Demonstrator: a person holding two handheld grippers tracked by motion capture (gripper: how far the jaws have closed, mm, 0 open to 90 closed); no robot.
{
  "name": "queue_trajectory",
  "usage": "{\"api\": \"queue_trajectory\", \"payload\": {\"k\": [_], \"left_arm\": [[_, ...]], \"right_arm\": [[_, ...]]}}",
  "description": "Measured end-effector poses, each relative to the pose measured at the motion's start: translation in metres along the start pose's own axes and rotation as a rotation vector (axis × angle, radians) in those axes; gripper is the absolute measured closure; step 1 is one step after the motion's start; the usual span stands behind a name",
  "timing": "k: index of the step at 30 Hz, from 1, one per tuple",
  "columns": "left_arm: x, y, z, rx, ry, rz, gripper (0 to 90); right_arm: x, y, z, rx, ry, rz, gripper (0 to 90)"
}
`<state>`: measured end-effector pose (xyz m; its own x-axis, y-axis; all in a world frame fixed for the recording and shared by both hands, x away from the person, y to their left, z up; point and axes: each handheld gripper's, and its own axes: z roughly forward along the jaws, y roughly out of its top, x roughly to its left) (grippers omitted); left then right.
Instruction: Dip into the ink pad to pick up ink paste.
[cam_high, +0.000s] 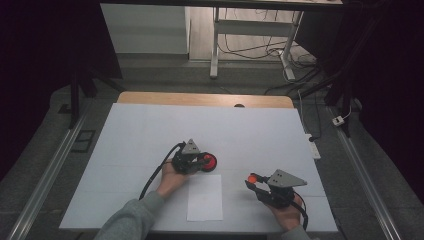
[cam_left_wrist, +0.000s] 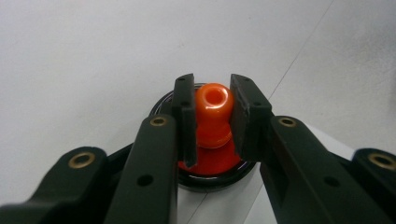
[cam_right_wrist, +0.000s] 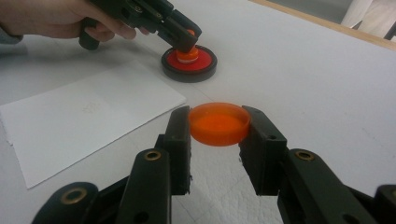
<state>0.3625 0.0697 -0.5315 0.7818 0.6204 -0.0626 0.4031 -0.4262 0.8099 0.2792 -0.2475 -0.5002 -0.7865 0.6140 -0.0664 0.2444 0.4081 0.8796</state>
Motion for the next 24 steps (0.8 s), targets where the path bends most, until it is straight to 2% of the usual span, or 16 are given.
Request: {"api": "queue_trajectory", "payload": {"k": [9, 16, 24], "left_arm": [[-0.0026, 0.0001, 0.0005, 0.002, 0.017, 0.011, 73.0], [-0.0019, -0.0027, 0.0007, -0.015, 0.012, -0.001, 73.0], [-0.0033, -0.0028, 0.0011, -0.015, 0.022, 0.007, 73.1]], "right_arm": [[0.0008, -0.0002, 0.0012, -0.006, 0.003, -0.002, 64.4], [0.001, -0.0001, 0.001, -0.005, 0.002, 0.001, 64.4], [0.0017, 0.0002, 0.0011, 0.004, -0.006, -0.005, 64.4]]}}
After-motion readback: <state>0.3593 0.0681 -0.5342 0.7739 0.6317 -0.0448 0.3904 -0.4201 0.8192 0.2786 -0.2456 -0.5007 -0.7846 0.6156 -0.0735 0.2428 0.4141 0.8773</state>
